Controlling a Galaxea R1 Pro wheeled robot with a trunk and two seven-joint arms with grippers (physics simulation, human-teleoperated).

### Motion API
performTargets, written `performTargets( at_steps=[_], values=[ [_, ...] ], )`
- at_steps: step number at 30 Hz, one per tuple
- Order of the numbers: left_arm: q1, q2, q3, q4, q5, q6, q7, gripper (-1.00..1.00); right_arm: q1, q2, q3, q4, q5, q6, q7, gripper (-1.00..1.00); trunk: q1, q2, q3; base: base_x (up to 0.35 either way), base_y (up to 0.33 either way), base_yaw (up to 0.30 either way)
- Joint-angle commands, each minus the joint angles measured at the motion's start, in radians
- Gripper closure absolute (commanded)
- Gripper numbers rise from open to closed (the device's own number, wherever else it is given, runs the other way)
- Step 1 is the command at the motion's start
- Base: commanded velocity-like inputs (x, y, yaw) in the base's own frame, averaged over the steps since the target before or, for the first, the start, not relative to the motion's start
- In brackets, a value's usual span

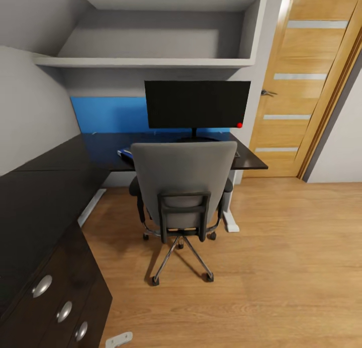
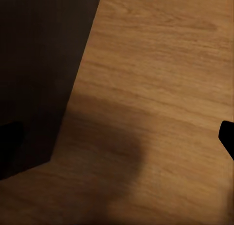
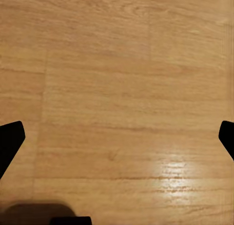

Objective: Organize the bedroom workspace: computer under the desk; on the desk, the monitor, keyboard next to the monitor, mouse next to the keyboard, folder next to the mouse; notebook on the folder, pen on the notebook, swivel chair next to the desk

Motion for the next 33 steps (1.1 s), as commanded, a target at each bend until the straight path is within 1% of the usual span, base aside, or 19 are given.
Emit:
performTargets(
  at_steps=[1, 33],
  values=[
    [0.000, 0.000, -0.009, 0.000, 0.008, -0.004, 0.003, -1.00, 0.000, 0.000, 0.008, -0.001, -0.002, 0.000, -0.007, -1.00, -0.004, 0.007, 0.002, 0.000, 0.000, 0.000],
    [0.001, 0.012, -0.010, 0.000, 0.008, 0.001, 0.003, -1.00, 0.000, 0.000, 0.008, -0.001, -0.003, 0.000, -0.007, -1.00, -0.127, 0.231, 0.103, 0.000, 0.000, 0.000]
  ],
)
